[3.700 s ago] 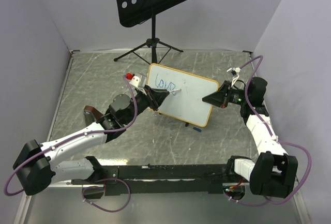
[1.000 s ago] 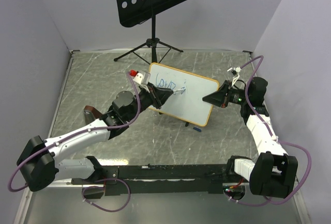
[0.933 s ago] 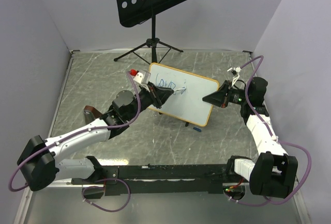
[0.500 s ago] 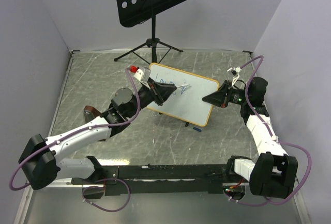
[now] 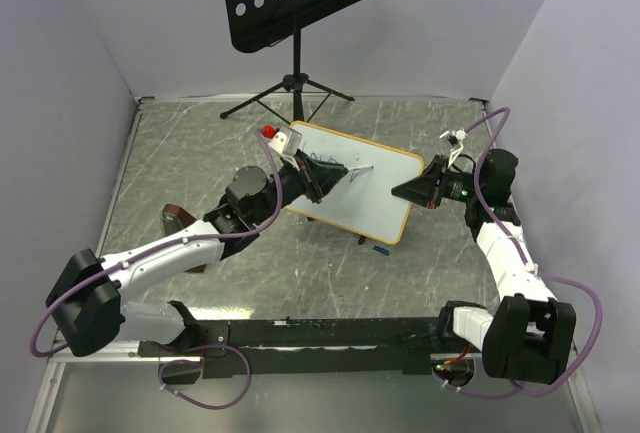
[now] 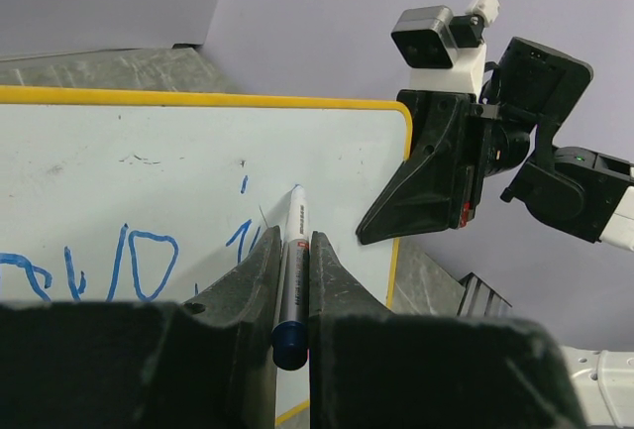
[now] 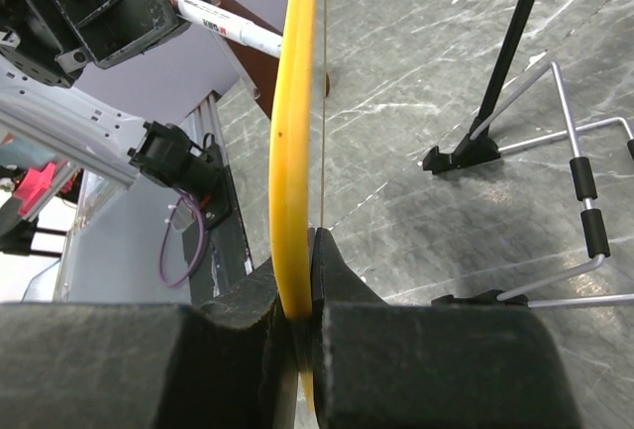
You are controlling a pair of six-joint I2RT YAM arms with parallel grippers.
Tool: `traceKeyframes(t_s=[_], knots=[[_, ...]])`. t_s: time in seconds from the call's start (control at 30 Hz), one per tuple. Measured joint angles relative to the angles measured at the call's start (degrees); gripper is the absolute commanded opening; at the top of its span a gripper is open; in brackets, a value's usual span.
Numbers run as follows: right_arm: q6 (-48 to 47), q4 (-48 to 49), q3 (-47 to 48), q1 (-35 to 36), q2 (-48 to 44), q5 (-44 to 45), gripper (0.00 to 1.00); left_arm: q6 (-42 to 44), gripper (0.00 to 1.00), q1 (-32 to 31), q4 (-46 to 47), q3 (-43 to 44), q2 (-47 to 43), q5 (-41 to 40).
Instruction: Write a sentence on the whiteboard
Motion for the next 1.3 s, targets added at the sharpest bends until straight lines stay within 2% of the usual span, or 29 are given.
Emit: traceKeyframes(t_s=[0.77,1.3], knots=[[0.0,0.0,0.0,0.0,0.0,0.04,0.0,0.48,0.01,0.07,-2.82,-1.6,-3.1,-3.45],[0.0,-0.02,0.0,0.0,-0.02,0.35,0.0,0.17,0.01,0.11,-4.02,-2.49,-2.91,-0.52]])
